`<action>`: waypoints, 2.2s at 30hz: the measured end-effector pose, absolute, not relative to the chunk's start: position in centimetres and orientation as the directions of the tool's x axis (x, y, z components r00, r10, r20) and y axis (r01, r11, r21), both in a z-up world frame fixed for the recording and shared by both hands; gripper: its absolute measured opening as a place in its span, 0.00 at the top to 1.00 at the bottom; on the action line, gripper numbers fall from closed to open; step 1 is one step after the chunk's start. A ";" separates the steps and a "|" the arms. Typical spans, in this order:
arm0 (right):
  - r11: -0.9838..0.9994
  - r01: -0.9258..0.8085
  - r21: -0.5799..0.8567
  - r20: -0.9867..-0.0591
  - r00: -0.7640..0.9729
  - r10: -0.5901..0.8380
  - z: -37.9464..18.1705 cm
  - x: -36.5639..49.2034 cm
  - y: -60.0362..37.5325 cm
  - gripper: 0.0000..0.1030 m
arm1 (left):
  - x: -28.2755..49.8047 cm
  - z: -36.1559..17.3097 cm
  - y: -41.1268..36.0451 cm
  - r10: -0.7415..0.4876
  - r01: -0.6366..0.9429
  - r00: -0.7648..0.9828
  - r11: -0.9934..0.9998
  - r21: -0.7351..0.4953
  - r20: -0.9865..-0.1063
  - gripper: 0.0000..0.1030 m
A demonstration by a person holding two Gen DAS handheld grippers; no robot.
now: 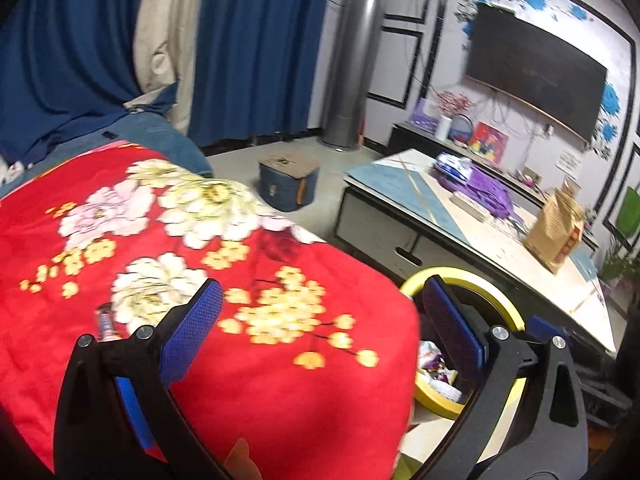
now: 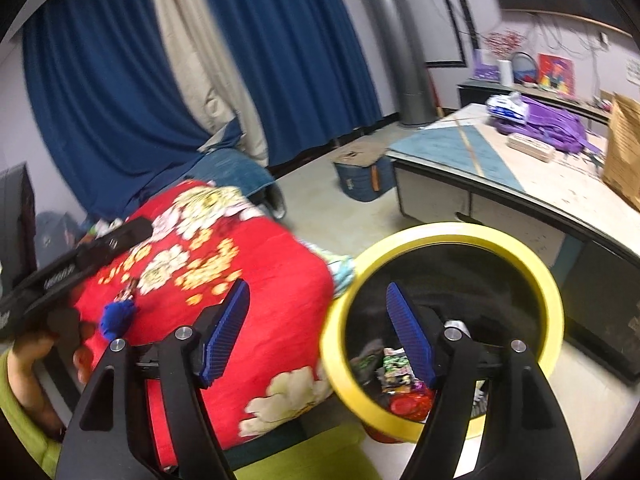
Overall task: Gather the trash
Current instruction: 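Move both tools back over the bed toward the blue glove and chocolate bar, then close the right tool on the blue glove while the left grasps the chocolate bar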
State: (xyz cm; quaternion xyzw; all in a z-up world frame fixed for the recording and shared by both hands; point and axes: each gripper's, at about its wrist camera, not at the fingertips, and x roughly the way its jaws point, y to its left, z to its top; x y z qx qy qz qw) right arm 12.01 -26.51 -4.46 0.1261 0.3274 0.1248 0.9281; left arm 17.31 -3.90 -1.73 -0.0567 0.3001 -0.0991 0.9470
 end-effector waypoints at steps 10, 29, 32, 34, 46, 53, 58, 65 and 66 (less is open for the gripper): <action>0.908 -0.312 0.280 -0.589 0.691 0.419 -4.1 11.5 -19.5 0.33 | 16.8 -1.3 2.4 -0.128 0.025 0.824 0.981 -0.191 -0.552 0.11; 0.755 -0.598 0.269 -0.664 0.452 0.595 -4.7 12.1 -5.7 0.42 | 16.2 -3.1 14.2 -0.099 -0.166 0.779 0.919 -0.356 -0.619 0.11; 0.735 -0.617 0.280 -0.673 0.420 0.609 -5.1 12.7 -3.9 0.49 | 16.3 -3.6 15.0 -0.121 -0.168 0.772 0.908 -0.383 -0.624 0.11; 0.729 -0.621 0.290 -0.680 0.402 0.613 -5.4 13.2 -3.1 0.51 | 16.4 -4.2 15.5 -0.140 -0.169 0.764 0.899 -0.404 -0.630 0.11; 0.710 -0.617 0.339 -0.715 0.322 0.621 -7.9 14.5 -0.7 0.89 | 17.7 -7.8 15.8 -0.307 -0.138 0.703 0.826 -0.546 -0.642 0.33; 0.724 -0.610 0.321 -0.721 0.338 0.605 -7.9 13.6 -2.2 0.96 | 18.3 -9.2 15.0 -0.333 -0.143 0.671 0.819 -0.556 -0.663 0.49; 0.747 -0.581 0.324 -0.719 0.363 0.593 -7.7 13.3 -4.2 0.97 | 18.5 -9.9 14.9 -0.344 -0.144 0.654 0.818 -0.557 -0.674 0.77; 0.789 -0.504 0.352 -0.699 0.419 0.579 -7.0 13.7 -8.5 0.97 | 18.2 -10.4 15.1 -0.367 -0.134 0.656 0.803 -0.580 -0.660 0.84; 0.794 -0.494 0.356 -0.696 0.427 0.577 -6.8 13.8 -9.1 0.97 | 18.1 -10.3 15.0 -0.367 -0.127 0.659 0.806 -0.578 -0.657 0.86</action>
